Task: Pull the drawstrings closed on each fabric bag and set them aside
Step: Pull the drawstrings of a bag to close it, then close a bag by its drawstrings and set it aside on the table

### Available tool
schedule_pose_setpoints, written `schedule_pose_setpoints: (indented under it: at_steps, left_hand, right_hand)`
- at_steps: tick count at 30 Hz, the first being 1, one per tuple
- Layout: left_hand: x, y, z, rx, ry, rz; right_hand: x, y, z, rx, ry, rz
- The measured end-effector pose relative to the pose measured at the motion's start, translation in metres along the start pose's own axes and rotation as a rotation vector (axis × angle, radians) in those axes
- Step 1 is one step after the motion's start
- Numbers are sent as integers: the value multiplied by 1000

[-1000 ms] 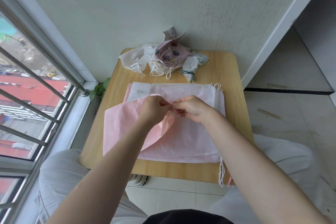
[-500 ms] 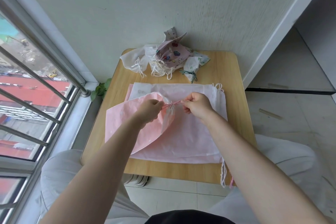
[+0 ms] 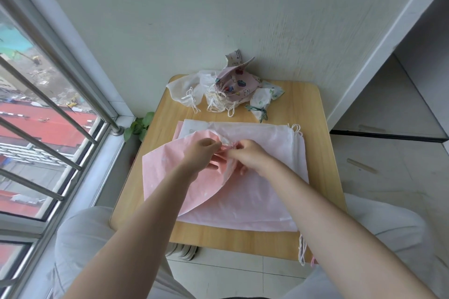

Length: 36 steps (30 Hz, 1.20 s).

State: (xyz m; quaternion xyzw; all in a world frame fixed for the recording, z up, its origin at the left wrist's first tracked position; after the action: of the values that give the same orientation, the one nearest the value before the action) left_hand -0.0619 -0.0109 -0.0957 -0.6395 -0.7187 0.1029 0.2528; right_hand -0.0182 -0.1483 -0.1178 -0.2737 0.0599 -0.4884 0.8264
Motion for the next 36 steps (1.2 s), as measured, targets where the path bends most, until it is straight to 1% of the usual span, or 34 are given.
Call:
schedule_pose_setpoints:
  at_steps: [1, 4, 6, 9, 11, 13, 15, 16, 17, 18, 19, 20, 21, 22, 23, 24, 26, 27, 28, 30, 32, 34, 35, 36]
  left_hand:
    - [4, 0, -4, -32, -35, -58]
    - [32, 2, -24, -177, -150, -300]
    - [50, 4, -45, -280, -100, -409]
    - [69, 14, -84, -432, 177, -520]
    - [71, 27, -111, -508, 420, -567]
    - [68, 45, -129, -495, 635, -581]
    - [60, 69, -143, -478, 769, -531]
    - [56, 80, -147, -466, 825, -493]
    - [53, 92, -150, -445, 885, -452]
    - [47, 107, -151, -419, 920, -398]
    - [43, 117, -149, -370, 955, -335]
    - [36, 132, -148, -339, 969, -286]
    - [29, 145, -145, -303, 1002, -239]
    - [23, 154, -142, -294, 1034, -204]
    - [18, 160, -142, -295, 1077, -186]
    - [16, 176, -136, -277, 1092, -177]
    - [15, 183, -122, -234, 1058, -120]
    - [16, 186, -114, -208, 1045, -87]
    - [17, 190, -107, -200, 1034, -69]
    - [18, 197, -94, -214, 1012, -59]
    - [18, 204, -89, -222, 962, -23]
    - [16, 204, -90, -215, 912, 12]
    - [17, 199, -91, -219, 867, 1]
    - [20, 194, -94, -236, 800, -57]
  right_hand:
    - [1, 4, 9, 40, 19, -36]
    - [0, 14, 51, 174, 136, -79]
    - [4, 19, 86, 283, 219, -129]
    - [30, 32, 133, 393, 330, -290]
    - [56, 42, 151, 397, 379, -412]
    - [80, 52, 157, 336, 432, -481]
    - [104, 65, 156, 273, 491, -544]
    - [114, 68, 155, 240, 483, -594]
    - [124, 72, 153, 208, 390, -674]
    - [134, 73, 154, 191, 176, -769]
    - [139, 75, 157, 200, -148, -865]
    - [140, 77, 165, 279, -475, -948]
    - [131, 78, 174, 436, -714, -973]
    - [119, 83, 177, 561, -853, -904]
    - [109, 93, 176, 600, -903, -786]
    - [101, 114, 168, 550, -920, -656]
    - [93, 140, 138, 346, -964, -416]
    - [93, 153, 121, 258, -979, -323]
    - [92, 165, 106, 211, -961, -270]
    - [93, 174, 89, 202, -883, -251]
    - [92, 177, 83, 213, -881, -260]
    - [91, 175, 85, 212, -882, -228]
    - [91, 170, 86, 199, -865, -207]
    - [92, 166, 88, 198, -829, -206]
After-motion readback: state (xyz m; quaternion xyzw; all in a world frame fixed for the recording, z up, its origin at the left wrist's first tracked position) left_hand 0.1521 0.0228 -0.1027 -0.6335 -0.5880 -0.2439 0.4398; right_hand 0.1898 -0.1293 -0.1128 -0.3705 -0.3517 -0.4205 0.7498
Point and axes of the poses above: each hand's wrist, its own y-axis towards the middle knuckle, its own x-axis out of the back of the hand, z = x × y, the point moved 5 cm from there along y, towards the middle knuckle, and after that the axes turned 3 degrees about y, right-handed, at the moved point
